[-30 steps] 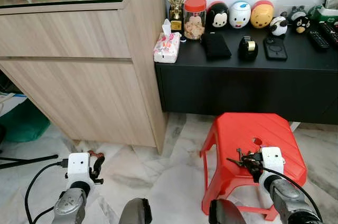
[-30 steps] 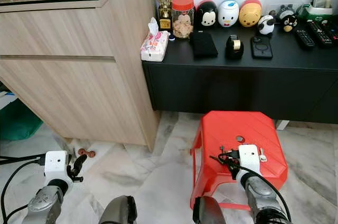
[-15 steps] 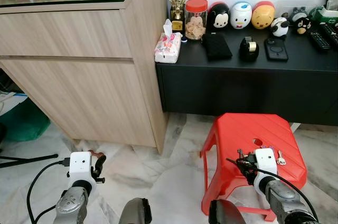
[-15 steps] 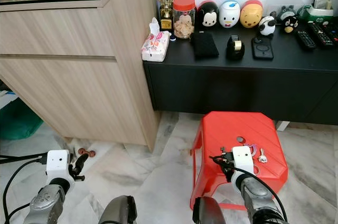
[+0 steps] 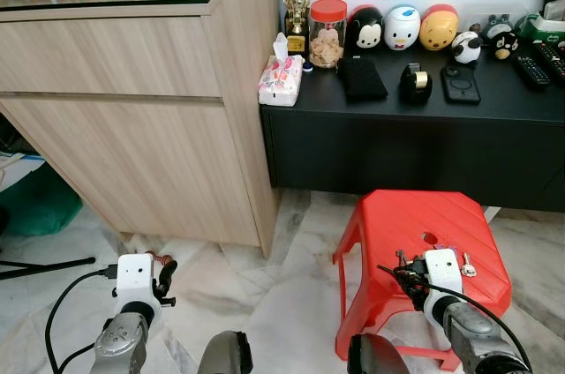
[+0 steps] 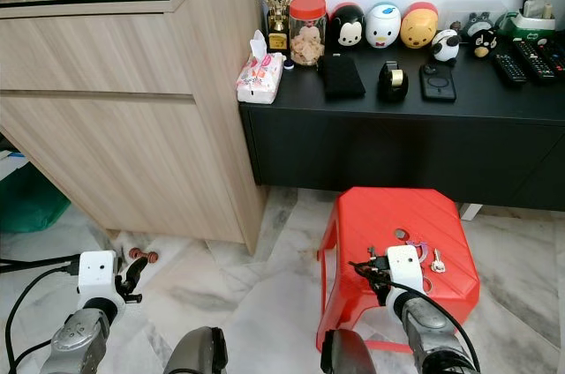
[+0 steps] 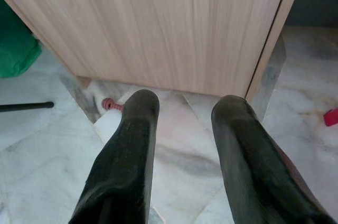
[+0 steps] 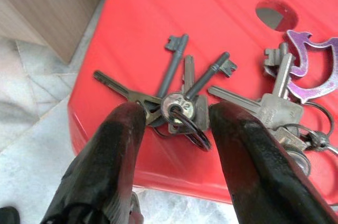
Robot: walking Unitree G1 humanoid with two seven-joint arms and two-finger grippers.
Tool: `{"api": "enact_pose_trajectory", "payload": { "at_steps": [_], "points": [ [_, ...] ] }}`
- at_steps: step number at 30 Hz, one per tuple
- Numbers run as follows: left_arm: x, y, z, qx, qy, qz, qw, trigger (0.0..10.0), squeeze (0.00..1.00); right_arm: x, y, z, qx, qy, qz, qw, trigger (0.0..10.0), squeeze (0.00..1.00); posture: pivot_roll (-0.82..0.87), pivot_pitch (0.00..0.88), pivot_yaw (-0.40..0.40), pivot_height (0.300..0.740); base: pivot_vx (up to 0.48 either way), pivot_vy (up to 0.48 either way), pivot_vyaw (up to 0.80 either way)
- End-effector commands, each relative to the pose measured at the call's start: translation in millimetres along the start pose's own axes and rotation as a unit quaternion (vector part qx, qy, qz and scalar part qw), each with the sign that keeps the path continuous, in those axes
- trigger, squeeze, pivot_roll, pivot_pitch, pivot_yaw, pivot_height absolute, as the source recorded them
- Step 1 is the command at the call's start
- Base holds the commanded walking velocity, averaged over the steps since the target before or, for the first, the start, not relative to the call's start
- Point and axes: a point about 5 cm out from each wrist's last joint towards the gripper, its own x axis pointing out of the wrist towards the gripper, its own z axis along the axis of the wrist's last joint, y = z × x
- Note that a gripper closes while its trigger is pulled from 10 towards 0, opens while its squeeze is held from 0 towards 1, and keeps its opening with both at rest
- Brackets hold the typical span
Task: Hang keys on a hook
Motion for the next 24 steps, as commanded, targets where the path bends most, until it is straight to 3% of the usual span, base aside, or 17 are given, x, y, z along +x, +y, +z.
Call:
{"api": "enact_pose_trajectory", "payload": {
  "at_steps": [1,10,12,13,14,16,19,21,24],
  "points": [
    [-1.8,1.2,-3.9,0.003,0.006,0.003,1.000,10.0,0.00,-0.3,0.7,-1.6,-0.002,0.002,-0.003,1.000,10.0,0.00,-0.03,0.033,0.039,0.616,0.000,0.000,0.00],
    [-2.5,3.1,-5.1,0.005,0.008,0.007,1.000,10.0,0.00,-1.0,-1.9,-5.2,-0.002,0.017,-0.018,1.000,10.0,0.00,-0.03,0.035,0.040,0.616,0.000,0.000,0.00],
    [-2.5,3.5,-5.1,0.007,0.009,0.007,1.000,10.0,0.00,-0.9,-2.2,-4.8,-0.002,0.016,-0.020,1.000,6.6,0.00,-0.03,0.035,0.042,0.616,0.000,0.000,0.00],
    [-2.4,3.6,-5.1,0.008,0.009,0.007,1.000,10.0,0.00,-0.8,-2.2,-4.7,-0.001,0.016,-0.021,1.000,6.6,0.00,-0.03,0.036,0.043,0.616,0.000,0.000,0.00],
    [-2.4,3.7,-5.1,0.008,0.009,0.007,1.000,10.0,0.00,-0.8,-2.4,-4.7,-0.001,0.017,-0.021,1.000,4.2,0.00,-0.03,0.036,0.043,0.616,0.000,0.000,0.00],
    [-2.3,4.0,-4.8,0.009,0.008,0.007,1.000,10.0,0.00,-0.8,-2.2,-5.2,0.001,0.018,-0.022,1.000,3.5,0.00,-0.03,0.035,0.044,0.616,0.000,0.000,0.00],
    [-2.1,4.4,-4.4,0.011,0.008,0.006,1.000,10.0,0.00,-0.6,-1.1,-6.2,0.002,0.021,-0.022,1.000,3.3,0.00,-0.03,0.036,0.046,0.616,0.000,0.000,0.00],
    [-1.7,4.5,-3.8,0.012,0.007,0.006,1.000,10.0,0.00,-0.4,-0.1,-6.7,0.004,0.022,-0.022,1.000,4.1,0.00,-0.03,0.037,0.047,0.616,0.000,0.000,0.00],
    [-1.5,4.7,-3.6,0.015,0.008,0.006,1.000,10.0,0.00,-0.2,1.1,-6.9,0.004,0.022,-0.019,1.000,4.1,0.00,-0.03,0.037,0.048,0.616,0.000,0.000,0.00]
  ]
}}
